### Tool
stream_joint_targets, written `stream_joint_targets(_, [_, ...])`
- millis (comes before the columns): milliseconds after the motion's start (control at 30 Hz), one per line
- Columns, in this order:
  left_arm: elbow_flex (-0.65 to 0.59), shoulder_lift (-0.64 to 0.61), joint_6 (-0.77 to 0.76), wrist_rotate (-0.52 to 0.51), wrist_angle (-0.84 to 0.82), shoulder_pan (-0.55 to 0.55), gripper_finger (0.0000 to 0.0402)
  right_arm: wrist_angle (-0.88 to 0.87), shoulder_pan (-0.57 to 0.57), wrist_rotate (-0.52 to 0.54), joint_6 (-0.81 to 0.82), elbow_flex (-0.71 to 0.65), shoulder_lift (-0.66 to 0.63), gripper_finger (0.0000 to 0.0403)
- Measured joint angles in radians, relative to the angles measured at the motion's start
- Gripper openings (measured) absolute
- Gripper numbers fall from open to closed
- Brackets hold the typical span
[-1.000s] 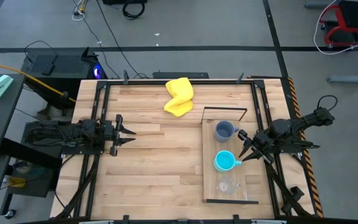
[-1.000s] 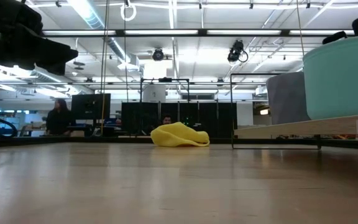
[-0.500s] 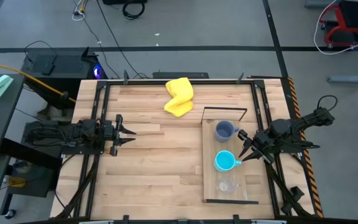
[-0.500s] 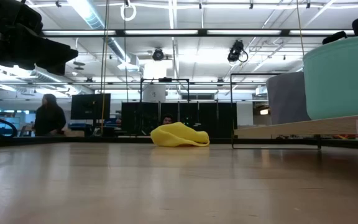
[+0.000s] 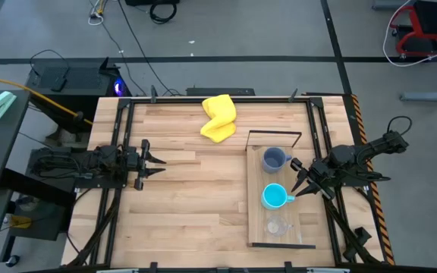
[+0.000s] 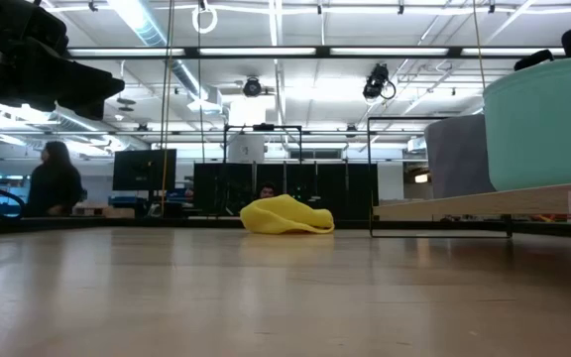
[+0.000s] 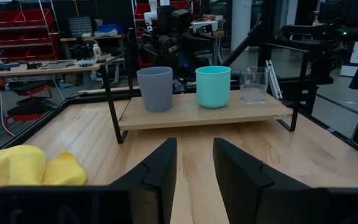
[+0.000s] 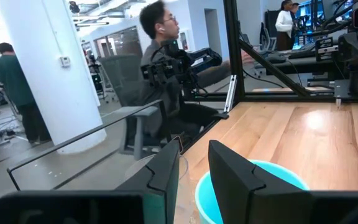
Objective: Stack small to large cups/mugs on shelf
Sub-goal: Return to Home Position
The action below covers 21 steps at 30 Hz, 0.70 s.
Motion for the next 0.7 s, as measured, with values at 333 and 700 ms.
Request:
stream_joint_targets(333, [0.000, 0.000, 0.000, 0.000, 0.000, 0.000, 0.0115, 0.000, 0.000, 0.000, 0.000, 0.000, 0.000, 0.0095])
stream_joint_targets(700, [0.000, 0.000, 0.000, 0.000, 0.000, 0.000, 0.0115, 0.000, 0.000, 0.000, 0.000, 0.000, 0.000, 0.0095])
